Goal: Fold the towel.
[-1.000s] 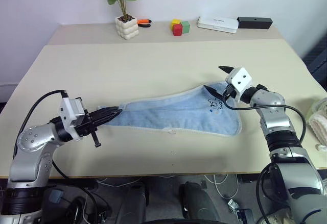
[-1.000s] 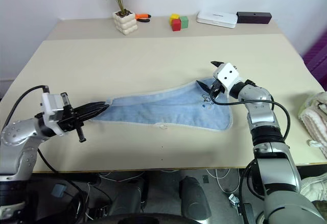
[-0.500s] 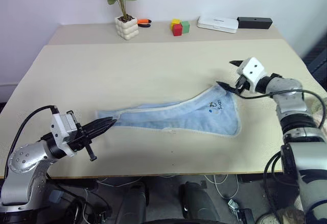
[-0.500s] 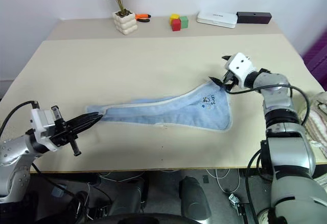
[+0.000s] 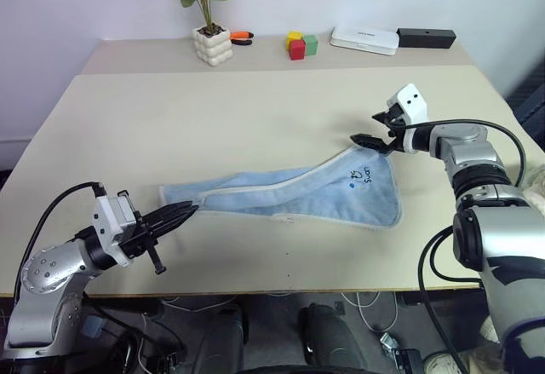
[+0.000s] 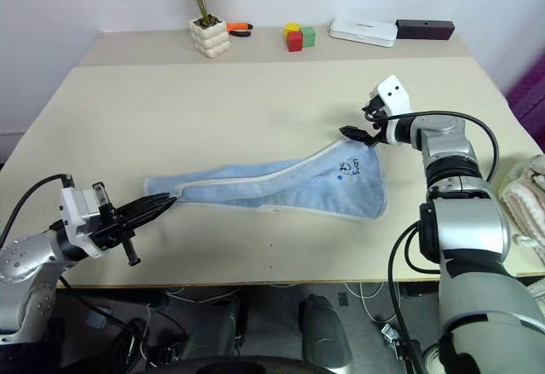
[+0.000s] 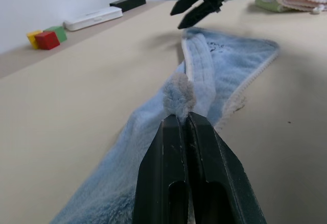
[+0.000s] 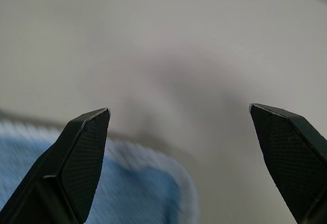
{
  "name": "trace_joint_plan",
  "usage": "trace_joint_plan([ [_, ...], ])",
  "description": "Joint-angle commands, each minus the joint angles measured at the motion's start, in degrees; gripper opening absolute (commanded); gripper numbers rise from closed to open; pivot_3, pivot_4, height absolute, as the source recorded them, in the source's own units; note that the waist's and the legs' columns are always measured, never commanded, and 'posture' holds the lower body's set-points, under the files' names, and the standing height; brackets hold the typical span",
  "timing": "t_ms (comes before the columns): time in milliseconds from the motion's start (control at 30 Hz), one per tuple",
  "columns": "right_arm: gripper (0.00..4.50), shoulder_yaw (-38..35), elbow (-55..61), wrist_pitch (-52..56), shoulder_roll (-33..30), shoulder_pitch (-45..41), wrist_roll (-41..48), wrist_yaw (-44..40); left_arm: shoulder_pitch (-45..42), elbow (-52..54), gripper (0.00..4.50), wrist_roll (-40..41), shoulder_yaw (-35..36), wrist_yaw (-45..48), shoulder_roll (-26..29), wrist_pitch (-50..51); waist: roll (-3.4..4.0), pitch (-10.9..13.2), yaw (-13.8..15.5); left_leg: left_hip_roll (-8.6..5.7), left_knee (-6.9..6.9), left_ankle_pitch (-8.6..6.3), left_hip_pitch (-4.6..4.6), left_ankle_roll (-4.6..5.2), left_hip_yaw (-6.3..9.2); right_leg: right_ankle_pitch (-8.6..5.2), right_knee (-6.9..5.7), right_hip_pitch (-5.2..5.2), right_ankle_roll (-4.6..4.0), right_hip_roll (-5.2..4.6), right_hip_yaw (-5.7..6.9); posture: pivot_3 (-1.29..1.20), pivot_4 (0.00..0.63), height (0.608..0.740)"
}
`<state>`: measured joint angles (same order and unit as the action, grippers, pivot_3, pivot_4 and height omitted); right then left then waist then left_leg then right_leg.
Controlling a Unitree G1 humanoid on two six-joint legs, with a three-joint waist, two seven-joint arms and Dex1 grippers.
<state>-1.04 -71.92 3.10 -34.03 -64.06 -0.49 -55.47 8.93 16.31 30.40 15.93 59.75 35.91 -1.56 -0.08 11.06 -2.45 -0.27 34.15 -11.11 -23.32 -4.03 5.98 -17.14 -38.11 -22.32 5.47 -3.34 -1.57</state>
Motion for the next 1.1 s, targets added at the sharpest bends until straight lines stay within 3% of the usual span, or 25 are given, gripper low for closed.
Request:
trace_joint_plan([
  [33, 4.5, -1.6, -1.0, 5.7, -1.0, -2.4, 0.7, 1.2, 0.5, 2.5, 0.02, 0.1, 0.2, -0.1, 0.6, -0.4, 0.0, 0.0, 0.0, 0.0, 0.0, 0.0, 0.0, 0.0, 0.0, 0.0, 0.0, 0.0, 0.0, 0.0, 0.0, 0.0, 0.15, 0.74],
  [367, 4.5, 0.2, -2.2, 12.2, -1.6, -1.9, -1.6, 0.3, 1.9, 4.0, 0.02, -0.3, -0.5, -0.8, 0.3, -0.2, 0.01, 0.0, -0.2, 0.0, -0.02, 0.0, 0.0, 0.0, -0.03, 0.0, 0.0, -0.05, 0.0, 0.01, 0.0, 0.0, 0.15, 0.74],
  [500, 3.17, -1.0, -2.2, 13.4, -1.2, -1.6, -0.8, 0.1, 1.9, 4.3, 0.0, -0.1, -0.7, -1.2, 0.6, 0.1, 0.01, 0.0, -0.1, 0.0, -0.01, 0.0, -0.01, 0.0, -0.05, 0.0, 0.0, -0.05, 0.0, 0.0, 0.0, 0.0, 0.15, 0.74],
  [700, 0.2, -0.8, -2.0, 13.4, -1.7, -1.9, -1.2, 0.5, 1.4, 4.4, 0.0, 0.0, -0.9, -1.4, 1.0, 0.6, 0.01, 0.0, -0.1, 0.0, -0.01, 0.0, -0.01, 0.0, -0.05, 0.0, 0.0, -0.05, 0.01, 0.0, 0.0, 0.0, 0.15, 0.74],
  [733, 0.03, -0.9, -2.0, 13.4, -1.8, -2.0, -1.1, 0.4, 1.2, 4.4, 0.0, 0.0, -1.0, -1.4, 1.0, 0.7, 0.01, 0.0, -0.1, 0.0, -0.01, 0.0, -0.01, 0.0, -0.05, 0.0, 0.0, -0.05, 0.01, 0.0, 0.0, 0.0, 0.15, 0.74],
  [1100, 0.03, -4.1, 0.5, 12.0, -4.7, -3.2, 1.5, -0.8, -3.8, -1.3, 0.0, -1.4, 0.4, -5.4, 0.9, 2.9, 0.01, 0.0, 0.0, 0.0, 0.0, 0.0, -0.02, 0.0, -0.05, 0.0, 0.01, -0.04, 0.01, 0.0, 0.0, 0.0, 0.15, 0.74],
])
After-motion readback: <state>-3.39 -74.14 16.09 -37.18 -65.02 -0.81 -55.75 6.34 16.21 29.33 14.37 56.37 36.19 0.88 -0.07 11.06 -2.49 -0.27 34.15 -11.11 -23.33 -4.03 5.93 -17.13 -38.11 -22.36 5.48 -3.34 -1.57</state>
